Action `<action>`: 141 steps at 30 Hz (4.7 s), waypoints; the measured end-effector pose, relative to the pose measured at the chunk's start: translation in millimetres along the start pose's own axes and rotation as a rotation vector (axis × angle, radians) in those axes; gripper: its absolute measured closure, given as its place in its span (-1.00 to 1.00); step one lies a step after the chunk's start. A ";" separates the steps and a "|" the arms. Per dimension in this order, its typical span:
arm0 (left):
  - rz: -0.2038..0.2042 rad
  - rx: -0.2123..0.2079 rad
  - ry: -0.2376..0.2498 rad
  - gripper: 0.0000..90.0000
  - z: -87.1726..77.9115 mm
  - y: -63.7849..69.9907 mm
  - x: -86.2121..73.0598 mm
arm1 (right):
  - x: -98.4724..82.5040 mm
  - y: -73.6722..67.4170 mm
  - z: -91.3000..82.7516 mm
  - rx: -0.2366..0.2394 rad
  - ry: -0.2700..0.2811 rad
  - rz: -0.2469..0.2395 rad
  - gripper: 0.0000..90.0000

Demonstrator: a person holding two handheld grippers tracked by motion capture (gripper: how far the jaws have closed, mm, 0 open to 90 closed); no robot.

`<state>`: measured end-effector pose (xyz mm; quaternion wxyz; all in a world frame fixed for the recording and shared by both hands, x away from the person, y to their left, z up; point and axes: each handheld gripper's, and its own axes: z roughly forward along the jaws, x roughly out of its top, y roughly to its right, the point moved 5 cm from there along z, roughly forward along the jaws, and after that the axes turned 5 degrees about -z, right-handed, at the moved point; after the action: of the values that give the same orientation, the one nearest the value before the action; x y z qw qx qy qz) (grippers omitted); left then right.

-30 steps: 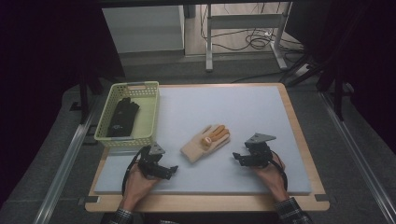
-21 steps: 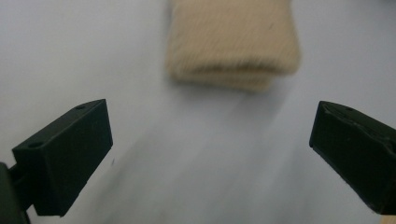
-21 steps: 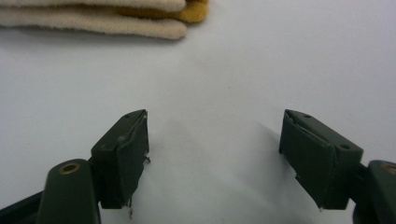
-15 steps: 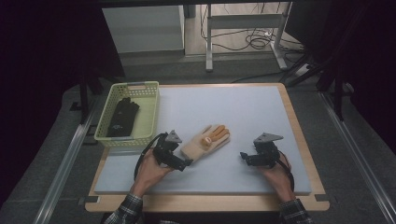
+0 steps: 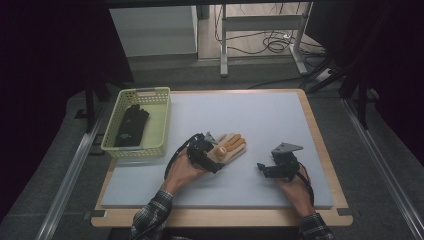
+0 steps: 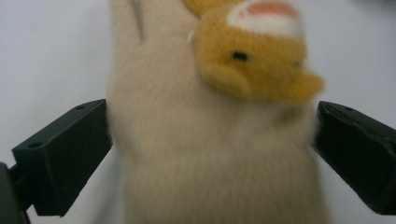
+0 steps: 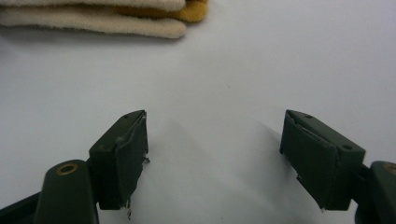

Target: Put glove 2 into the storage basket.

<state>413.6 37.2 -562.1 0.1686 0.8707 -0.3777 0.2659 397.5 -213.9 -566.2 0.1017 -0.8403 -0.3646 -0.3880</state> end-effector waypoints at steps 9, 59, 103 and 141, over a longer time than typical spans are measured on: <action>0.023 0.003 -0.037 -0.64 9.1 0.6 4.2 | -0.1 -0.2 0.0 -0.001 0.000 -0.001 -0.49; -0.252 0.209 0.052 0.58 -103.9 -64.1 34.7 | -0.2 -0.3 0.0 -0.005 0.000 -0.007 -0.49; -0.661 0.479 -0.054 0.49 -119.0 -213.4 -52.5 | -0.2 -0.4 0.2 -0.006 0.003 -0.007 -0.49; -0.628 0.399 0.003 0.33 -125.2 -211.9 -52.7 | -0.2 -0.6 0.2 -0.007 0.003 -0.007 -0.50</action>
<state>499.8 268.4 -512.5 0.0695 0.9596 -0.0325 0.2708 397.2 -213.6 -566.6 0.0977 -0.8388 -0.3662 -0.3907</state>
